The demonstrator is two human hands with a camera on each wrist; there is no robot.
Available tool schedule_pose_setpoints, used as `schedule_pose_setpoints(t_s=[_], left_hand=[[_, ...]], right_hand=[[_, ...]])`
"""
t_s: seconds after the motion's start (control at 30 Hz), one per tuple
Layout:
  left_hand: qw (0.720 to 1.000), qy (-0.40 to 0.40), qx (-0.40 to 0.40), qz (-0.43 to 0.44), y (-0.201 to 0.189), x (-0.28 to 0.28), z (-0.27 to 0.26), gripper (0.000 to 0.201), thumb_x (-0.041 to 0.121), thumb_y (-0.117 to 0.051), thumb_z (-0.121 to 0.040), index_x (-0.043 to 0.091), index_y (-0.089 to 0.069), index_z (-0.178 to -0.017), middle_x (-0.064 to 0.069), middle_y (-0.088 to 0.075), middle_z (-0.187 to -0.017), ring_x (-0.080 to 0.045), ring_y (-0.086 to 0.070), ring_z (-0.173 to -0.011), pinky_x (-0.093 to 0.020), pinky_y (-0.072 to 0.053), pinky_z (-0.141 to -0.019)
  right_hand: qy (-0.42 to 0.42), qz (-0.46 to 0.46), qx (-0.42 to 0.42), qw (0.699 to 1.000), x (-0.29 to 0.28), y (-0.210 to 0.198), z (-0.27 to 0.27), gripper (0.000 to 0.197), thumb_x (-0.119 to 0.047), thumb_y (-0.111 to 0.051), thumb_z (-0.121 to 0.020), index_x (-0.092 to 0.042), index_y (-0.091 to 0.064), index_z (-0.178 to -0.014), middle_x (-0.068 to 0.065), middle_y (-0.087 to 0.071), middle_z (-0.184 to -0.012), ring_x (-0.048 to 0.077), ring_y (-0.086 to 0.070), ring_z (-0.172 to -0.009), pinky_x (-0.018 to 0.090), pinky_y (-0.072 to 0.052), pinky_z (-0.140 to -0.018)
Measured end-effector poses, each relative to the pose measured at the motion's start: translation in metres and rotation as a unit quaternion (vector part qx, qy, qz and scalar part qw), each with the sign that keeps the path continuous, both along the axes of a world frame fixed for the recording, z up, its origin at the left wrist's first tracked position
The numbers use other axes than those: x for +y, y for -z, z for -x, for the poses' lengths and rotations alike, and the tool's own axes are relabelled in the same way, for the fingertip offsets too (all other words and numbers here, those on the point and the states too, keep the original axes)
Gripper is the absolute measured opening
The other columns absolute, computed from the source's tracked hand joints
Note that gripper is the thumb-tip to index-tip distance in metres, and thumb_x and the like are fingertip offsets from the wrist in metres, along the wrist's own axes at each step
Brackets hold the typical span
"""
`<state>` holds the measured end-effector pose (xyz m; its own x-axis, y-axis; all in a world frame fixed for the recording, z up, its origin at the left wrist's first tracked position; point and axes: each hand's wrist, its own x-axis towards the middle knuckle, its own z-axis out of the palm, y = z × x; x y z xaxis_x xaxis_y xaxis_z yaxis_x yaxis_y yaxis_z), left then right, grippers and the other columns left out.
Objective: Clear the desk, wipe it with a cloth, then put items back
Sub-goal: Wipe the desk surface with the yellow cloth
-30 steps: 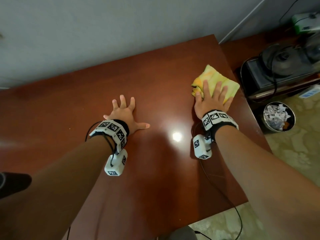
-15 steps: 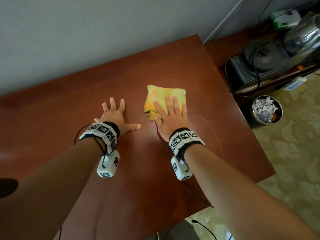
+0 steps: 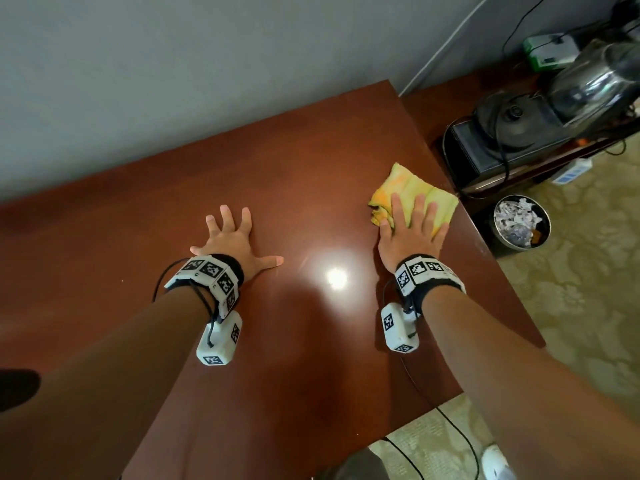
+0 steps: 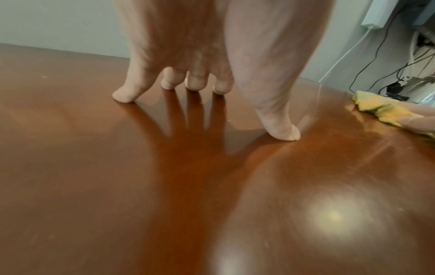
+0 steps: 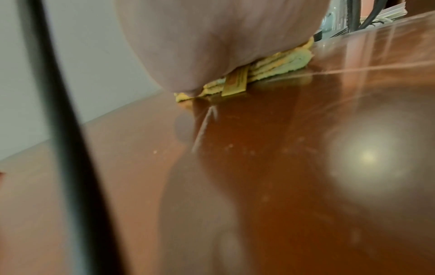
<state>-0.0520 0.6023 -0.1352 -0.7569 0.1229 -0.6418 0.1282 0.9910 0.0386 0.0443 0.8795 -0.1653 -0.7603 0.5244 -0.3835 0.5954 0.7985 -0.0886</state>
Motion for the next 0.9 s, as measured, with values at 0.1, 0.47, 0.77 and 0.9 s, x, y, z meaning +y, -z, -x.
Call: schedule_pose_setpoints(t_s=[0.1, 0.47, 0.77, 0.9], left_hand=[[1.0, 0.002, -0.001, 0.003, 0.0, 0.0, 0.0, 0.124, 0.084, -0.059, -0.07, 0.031, 0.011, -0.158, -0.004, 0.02, -0.165, -0.035, 0.01, -0.152, -0.073, -0.025, -0.11], [1.0, 0.012, 0.001, 0.008, 0.001, 0.001, 0.001, 0.125, 0.085, -0.057, -0.069, 0.029, 0.012, -0.158, -0.006, 0.019, -0.165, -0.037, 0.01, -0.152, -0.073, -0.026, -0.109], [1.0, 0.013, 0.004, 0.008, 0.002, 0.001, 0.0, 0.125, 0.085, -0.057, -0.069, 0.03, 0.011, -0.158, -0.006, 0.019, -0.165, -0.036, 0.01, -0.152, -0.073, -0.026, -0.109], [1.0, 0.014, 0.003, 0.012, 0.002, 0.001, 0.001, 0.126, 0.085, -0.057, -0.069, 0.029, 0.012, -0.158, -0.006, 0.019, -0.165, -0.037, 0.01, -0.152, -0.073, -0.026, -0.109]], right_hand=[[0.02, 0.007, 0.008, 1.0, -0.008, 0.001, 0.003, 0.059, -0.051, -0.015, -0.104, -0.04, 0.008, -0.157, 0.005, 0.019, -0.166, 0.03, 0.019, -0.152, 0.058, 0.009, -0.12], [0.001, 0.01, 0.042, 0.999, -0.065, 0.007, 0.004, 0.06, -0.052, -0.016, -0.104, -0.039, 0.007, -0.158, 0.008, 0.019, -0.166, 0.034, 0.021, -0.151, 0.061, 0.01, -0.119], [-0.009, 0.006, 0.045, 0.999, -0.075, 0.007, 0.003, 0.06, -0.051, -0.016, -0.104, -0.038, 0.008, -0.158, 0.009, 0.019, -0.166, 0.035, 0.02, -0.151, 0.062, 0.008, -0.119], [-0.015, 0.006, 0.057, 0.998, -0.082, 0.008, 0.001, 0.061, -0.05, -0.018, -0.104, -0.037, 0.007, -0.158, 0.01, 0.018, -0.166, 0.036, 0.018, -0.151, 0.063, 0.006, -0.119]])
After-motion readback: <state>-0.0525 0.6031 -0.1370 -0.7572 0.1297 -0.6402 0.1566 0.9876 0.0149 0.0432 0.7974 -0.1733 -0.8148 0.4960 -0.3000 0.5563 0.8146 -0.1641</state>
